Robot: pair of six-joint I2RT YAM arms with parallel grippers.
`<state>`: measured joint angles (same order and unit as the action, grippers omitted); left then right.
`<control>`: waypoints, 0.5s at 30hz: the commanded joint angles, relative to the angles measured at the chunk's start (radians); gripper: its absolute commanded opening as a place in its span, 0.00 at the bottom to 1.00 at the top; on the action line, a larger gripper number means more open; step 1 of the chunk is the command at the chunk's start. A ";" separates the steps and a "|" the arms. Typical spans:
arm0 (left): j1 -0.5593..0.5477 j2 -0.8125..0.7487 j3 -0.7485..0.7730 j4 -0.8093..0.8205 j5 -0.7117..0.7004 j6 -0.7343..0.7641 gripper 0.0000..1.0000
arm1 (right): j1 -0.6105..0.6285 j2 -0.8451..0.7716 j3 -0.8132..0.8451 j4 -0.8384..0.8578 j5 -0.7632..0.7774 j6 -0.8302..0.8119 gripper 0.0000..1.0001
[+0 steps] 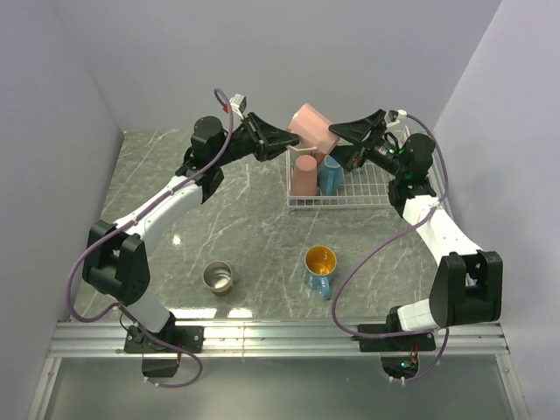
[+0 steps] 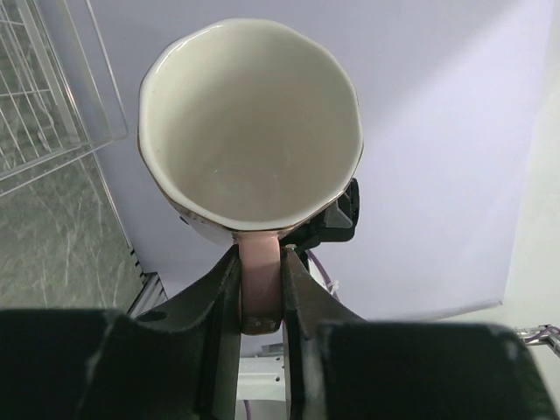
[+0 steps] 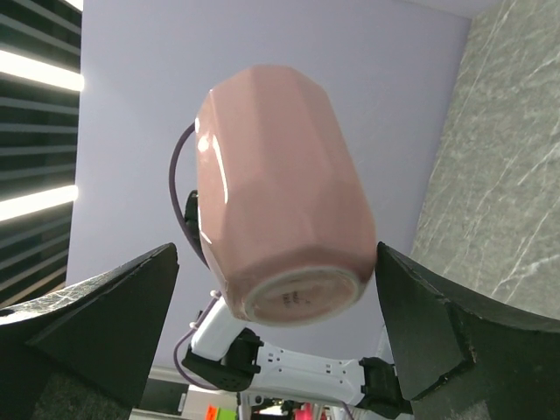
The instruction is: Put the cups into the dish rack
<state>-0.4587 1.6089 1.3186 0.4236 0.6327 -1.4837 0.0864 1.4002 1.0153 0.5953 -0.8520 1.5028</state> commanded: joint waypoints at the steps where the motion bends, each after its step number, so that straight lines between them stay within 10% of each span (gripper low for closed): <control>1: -0.011 -0.017 0.067 0.155 0.007 -0.020 0.00 | 0.015 0.008 0.061 0.084 0.016 0.014 1.00; 15: -0.031 0.002 0.080 0.129 -0.004 0.003 0.00 | 0.058 0.029 0.083 0.112 0.033 0.048 1.00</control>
<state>-0.4702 1.6173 1.3304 0.4328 0.6231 -1.4822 0.1242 1.4300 1.0458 0.6151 -0.8223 1.5276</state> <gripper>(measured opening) 0.239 0.996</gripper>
